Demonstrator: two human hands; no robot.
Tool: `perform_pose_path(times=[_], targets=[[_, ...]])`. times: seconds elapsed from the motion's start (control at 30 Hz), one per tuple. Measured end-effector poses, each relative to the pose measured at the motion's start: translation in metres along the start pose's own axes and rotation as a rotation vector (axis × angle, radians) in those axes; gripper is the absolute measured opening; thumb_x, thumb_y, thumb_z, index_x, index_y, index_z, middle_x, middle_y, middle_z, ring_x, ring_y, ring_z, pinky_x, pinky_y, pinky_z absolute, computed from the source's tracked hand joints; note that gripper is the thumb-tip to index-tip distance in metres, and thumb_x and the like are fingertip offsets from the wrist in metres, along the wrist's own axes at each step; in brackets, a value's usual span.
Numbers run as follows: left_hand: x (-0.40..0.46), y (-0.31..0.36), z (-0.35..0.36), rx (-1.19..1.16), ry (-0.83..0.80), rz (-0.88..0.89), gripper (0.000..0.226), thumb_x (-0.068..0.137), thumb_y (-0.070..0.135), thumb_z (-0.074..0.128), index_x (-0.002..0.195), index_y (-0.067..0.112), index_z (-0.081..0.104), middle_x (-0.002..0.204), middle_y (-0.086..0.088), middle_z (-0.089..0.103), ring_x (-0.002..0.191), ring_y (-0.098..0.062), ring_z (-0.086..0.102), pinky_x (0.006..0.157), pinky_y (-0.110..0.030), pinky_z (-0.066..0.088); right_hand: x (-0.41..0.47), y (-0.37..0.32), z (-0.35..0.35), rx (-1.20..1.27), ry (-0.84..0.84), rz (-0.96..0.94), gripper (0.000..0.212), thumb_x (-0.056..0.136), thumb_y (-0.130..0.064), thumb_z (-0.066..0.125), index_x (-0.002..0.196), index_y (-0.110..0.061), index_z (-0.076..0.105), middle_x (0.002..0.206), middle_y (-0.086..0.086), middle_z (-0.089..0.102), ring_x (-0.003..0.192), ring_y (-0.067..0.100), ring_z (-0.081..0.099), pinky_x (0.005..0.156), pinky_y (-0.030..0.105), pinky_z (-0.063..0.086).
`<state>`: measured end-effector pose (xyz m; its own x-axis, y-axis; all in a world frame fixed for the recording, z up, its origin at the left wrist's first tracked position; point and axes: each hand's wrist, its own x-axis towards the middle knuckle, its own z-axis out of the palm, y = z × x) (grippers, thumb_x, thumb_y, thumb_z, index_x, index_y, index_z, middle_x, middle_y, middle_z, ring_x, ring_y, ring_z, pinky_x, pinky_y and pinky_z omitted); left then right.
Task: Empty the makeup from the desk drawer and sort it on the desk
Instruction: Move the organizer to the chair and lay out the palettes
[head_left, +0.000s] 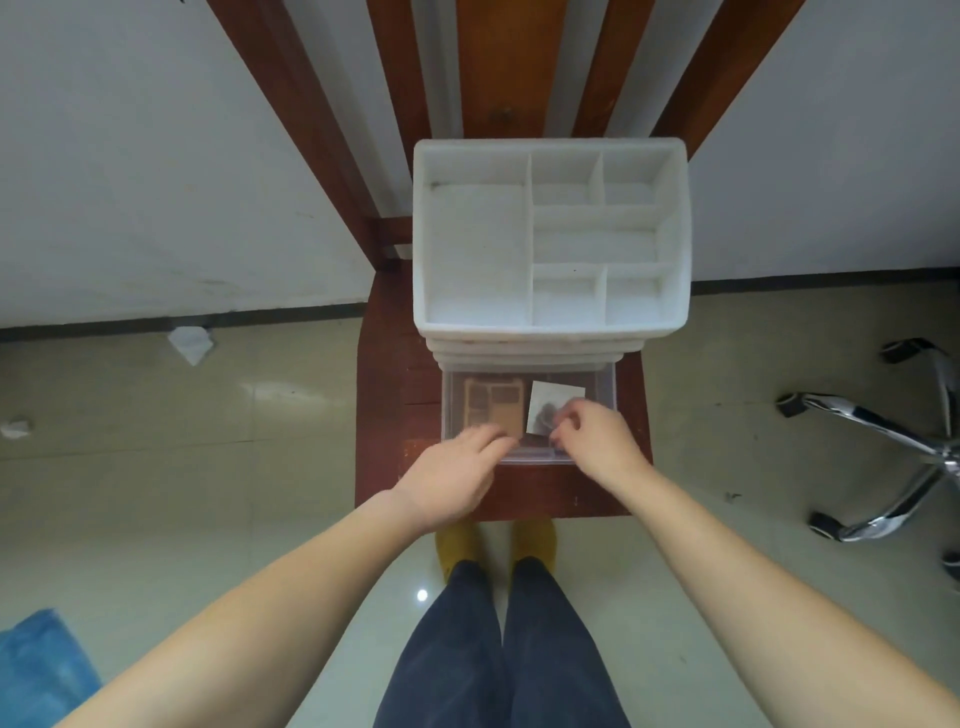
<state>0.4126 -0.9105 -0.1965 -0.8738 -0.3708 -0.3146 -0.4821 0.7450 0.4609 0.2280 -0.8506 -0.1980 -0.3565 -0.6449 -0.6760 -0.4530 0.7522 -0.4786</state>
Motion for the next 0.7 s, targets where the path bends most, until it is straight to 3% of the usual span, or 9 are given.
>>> perform_pose_path(times=[0.1,0.17,0.27,0.4,0.47,0.53,0.63,0.7], targets=[[0.033,-0.007,0.017,-0.058,-0.059,-0.329,0.047,0.095,0.016,0.042,0.141,0.012,0.035,0.148,-0.01,0.033,0.135,-0.028,0.031,0.101,-0.039,0.04,0.026,0.011,0.004,-0.539,-0.06,-0.245,0.034,0.09,-0.023,0.055,0.123,-0.012,0.049,0.134,0.01,0.04,0.116,0.033,0.05,0.088,0.04,0.047],[0.054,-0.011,0.027,0.035,-0.111,-0.367,0.059,0.092,0.019,0.051,0.145,0.012,0.027,0.155,-0.012,0.018,0.144,-0.031,0.014,0.114,-0.04,0.023,0.04,0.018,0.016,-0.699,-0.121,-0.306,0.046,0.087,-0.032,0.062,0.124,-0.012,0.045,0.143,0.009,0.029,0.129,0.031,0.036,0.103,0.041,0.036],[0.069,-0.02,0.035,0.198,-0.187,-0.381,0.074,0.089,0.017,0.057,0.149,0.017,0.013,0.156,-0.015,0.008,0.145,-0.031,0.006,0.118,-0.042,0.007,0.057,0.025,0.023,-0.798,-0.057,-0.342,0.058,0.082,-0.035,0.067,0.129,-0.013,0.041,0.142,0.01,0.029,0.131,0.03,0.033,0.111,0.041,0.026],[0.08,-0.03,0.04,0.351,-0.224,-0.333,0.085,0.088,0.014,0.058,0.15,0.019,0.0,0.157,-0.015,0.002,0.146,-0.031,0.002,0.118,-0.047,0.004,0.064,0.033,0.029,-0.869,0.02,-0.406,0.051,0.082,-0.013,0.062,0.128,-0.011,0.04,0.138,0.014,0.034,0.123,0.034,0.038,0.108,0.043,0.029],[0.082,-0.031,0.037,0.323,-0.211,-0.317,0.088,0.086,0.015,0.06,0.151,0.019,0.001,0.154,-0.015,0.01,0.143,-0.033,0.011,0.117,-0.046,0.012,0.063,0.035,0.028,-0.828,0.041,-0.425,0.049,0.083,-0.012,0.058,0.128,-0.01,0.039,0.135,0.014,0.038,0.121,0.034,0.04,0.103,0.042,0.032],[0.079,-0.03,0.032,0.247,-0.209,-0.324,0.095,0.083,0.026,0.066,0.151,0.02,0.0,0.15,-0.016,0.017,0.138,-0.036,0.018,0.112,-0.045,0.024,0.056,0.035,0.022,-0.698,0.045,-0.367,0.056,0.082,-0.022,0.061,0.132,-0.011,0.036,0.131,0.014,0.041,0.119,0.033,0.042,0.096,0.039,0.04],[0.064,-0.021,0.02,0.03,-0.188,-0.384,0.101,0.076,0.04,0.069,0.151,0.024,0.002,0.141,-0.017,0.026,0.132,-0.037,0.027,0.101,-0.043,0.041,0.032,0.031,0.007,-0.278,0.057,-0.292,0.066,0.078,-0.039,0.065,0.133,-0.019,0.034,0.128,0.009,0.044,0.116,0.029,0.049,0.084,0.034,0.049],[0.05,-0.008,0.008,-0.103,-0.149,-0.378,0.097,0.074,0.044,0.066,0.15,0.027,0.008,0.131,-0.015,0.037,0.124,-0.035,0.038,0.097,-0.041,0.045,0.007,0.027,-0.006,0.021,0.012,-0.243,0.072,0.078,-0.041,0.067,0.138,-0.025,0.03,0.129,0.003,0.046,0.114,0.021,0.052,0.088,0.031,0.048]])
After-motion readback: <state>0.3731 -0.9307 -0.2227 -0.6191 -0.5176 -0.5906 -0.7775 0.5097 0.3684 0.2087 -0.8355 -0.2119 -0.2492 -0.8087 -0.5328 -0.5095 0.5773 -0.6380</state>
